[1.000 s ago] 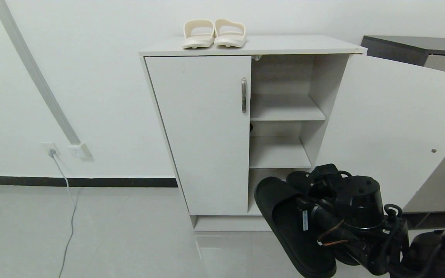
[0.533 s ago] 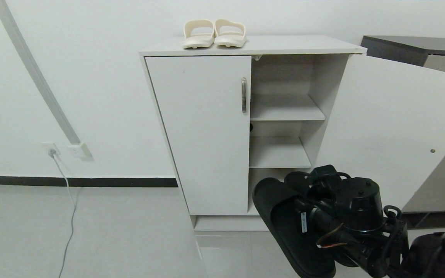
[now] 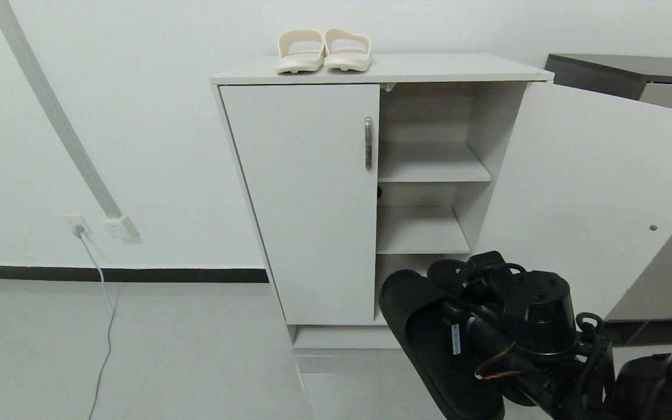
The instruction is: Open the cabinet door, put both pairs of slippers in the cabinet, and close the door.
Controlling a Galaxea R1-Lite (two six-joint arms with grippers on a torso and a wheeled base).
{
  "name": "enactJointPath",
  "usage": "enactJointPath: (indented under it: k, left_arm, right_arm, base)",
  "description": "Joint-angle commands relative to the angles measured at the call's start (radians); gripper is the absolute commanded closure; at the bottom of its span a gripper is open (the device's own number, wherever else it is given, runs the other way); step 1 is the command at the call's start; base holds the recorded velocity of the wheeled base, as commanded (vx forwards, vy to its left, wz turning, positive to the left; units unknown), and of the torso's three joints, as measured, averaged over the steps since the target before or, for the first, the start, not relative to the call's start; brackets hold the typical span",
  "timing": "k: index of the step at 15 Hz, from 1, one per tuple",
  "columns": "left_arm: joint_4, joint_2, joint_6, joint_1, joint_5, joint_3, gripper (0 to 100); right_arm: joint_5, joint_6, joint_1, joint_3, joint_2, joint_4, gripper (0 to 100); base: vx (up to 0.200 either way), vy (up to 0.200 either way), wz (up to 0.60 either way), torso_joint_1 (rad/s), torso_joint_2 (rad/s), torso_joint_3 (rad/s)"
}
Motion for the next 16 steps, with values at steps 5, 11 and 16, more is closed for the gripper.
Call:
enactJointPath:
  k: [5, 11, 16]
  left_arm:
    - [0.0, 0.001, -0.002, 0.0, -0.001, 0.0, 100]
    - [0.0, 0.003, -0.002, 0.0, -0.001, -0.001, 100]
    - [0.0, 0.001, -0.006, 0.0, 0.0, -0.001, 100]
  right_arm:
    - [-0.17, 0.008, 0.0, -0.143, 0.12, 0.0, 100]
    - [-0.274, 0.032, -0.003, -0.201, 0.157, 0.0, 100]
    - [-0.275, 0.038, -0.005, -0.206, 0.2, -0.006, 100]
  base:
    - [0.0, 0.0, 0.0, 0.0, 0.0, 0.0]
    - [0.0, -0.033, 0.0, 0.0, 0.0, 0.0]
    - [0.0, -0.08, 0.0, 0.001, 0.0, 0.0]
